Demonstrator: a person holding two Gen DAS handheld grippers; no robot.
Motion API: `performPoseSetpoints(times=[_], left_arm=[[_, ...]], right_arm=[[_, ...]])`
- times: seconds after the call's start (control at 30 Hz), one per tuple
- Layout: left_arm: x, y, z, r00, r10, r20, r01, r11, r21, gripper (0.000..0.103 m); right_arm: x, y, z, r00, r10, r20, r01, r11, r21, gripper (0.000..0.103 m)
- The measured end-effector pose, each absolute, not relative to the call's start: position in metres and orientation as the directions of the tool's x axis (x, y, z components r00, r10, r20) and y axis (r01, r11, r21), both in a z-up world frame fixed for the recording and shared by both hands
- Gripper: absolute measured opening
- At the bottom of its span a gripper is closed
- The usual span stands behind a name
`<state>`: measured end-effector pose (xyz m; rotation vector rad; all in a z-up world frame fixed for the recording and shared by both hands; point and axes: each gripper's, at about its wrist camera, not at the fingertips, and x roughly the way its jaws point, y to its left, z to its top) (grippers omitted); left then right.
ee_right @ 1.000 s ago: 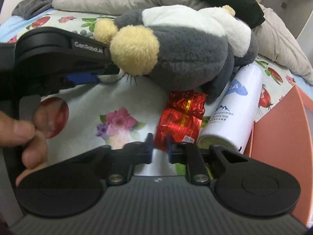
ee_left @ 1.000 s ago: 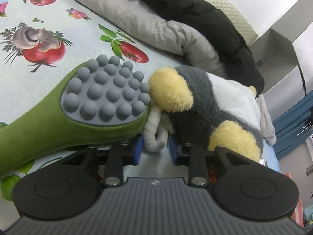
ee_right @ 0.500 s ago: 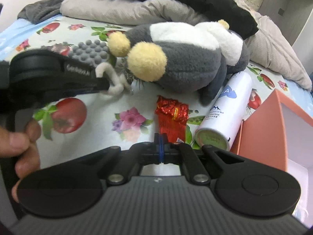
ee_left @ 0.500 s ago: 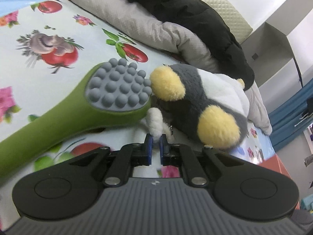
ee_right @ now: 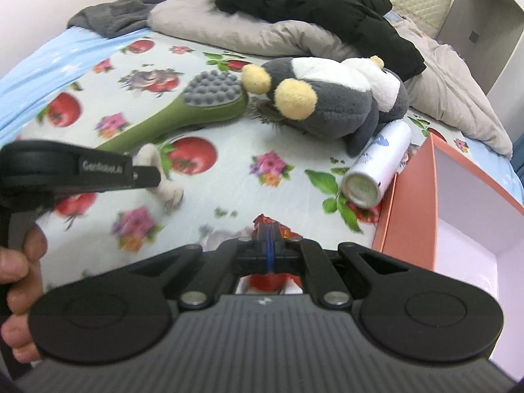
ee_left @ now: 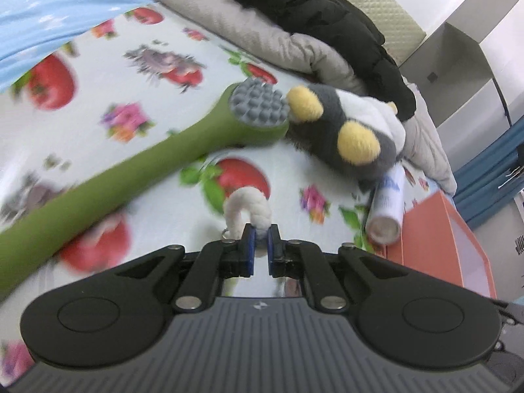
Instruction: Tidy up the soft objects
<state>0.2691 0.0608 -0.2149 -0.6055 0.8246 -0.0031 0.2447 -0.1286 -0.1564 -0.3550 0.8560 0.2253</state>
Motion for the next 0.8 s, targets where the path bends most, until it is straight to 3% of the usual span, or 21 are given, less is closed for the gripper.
performPoseSetpoints(times=[0.43, 0.6, 0.7, 0.73, 0.8], left_arm=[[0.137, 0.061, -0.215, 0.625, -0.249, -0.739, -0.286, 0.809, -0.514, 0.009], [0.116, 0.059, -0.218, 0.591, -0.245, -0.769, -0.288, 0.826, -0.485, 0.010], [0.113, 0.055, -0.219, 0.547, -0.214, -0.809, -0.253, 0.879, -0.403, 0.010], [0.111, 0.055, -0.219, 0.541, -0.215, -0.813, -0.242, 0.886, -0.395, 0.012], [0.109, 0.056, -0.219, 0.524, -0.220, -0.822, -0.219, 0.898, -0.380, 0.034]], right_arm=[[0.135, -0.131, -0.157, 0.589, 0.085, -0.804, -0.385, 0.904, -0.187, 0.003], [0.115, -0.138, -0.162, 0.545, 0.122, -0.830, -0.380, 0.918, -0.115, 0.004], [0.109, -0.142, -0.167, 0.513, 0.163, -0.842, -0.375, 0.926, -0.049, 0.006], [0.109, -0.142, -0.168, 0.506, 0.172, -0.845, -0.368, 0.929, -0.031, 0.006], [0.109, -0.144, -0.169, 0.489, 0.181, -0.853, -0.357, 0.934, -0.006, 0.007]])
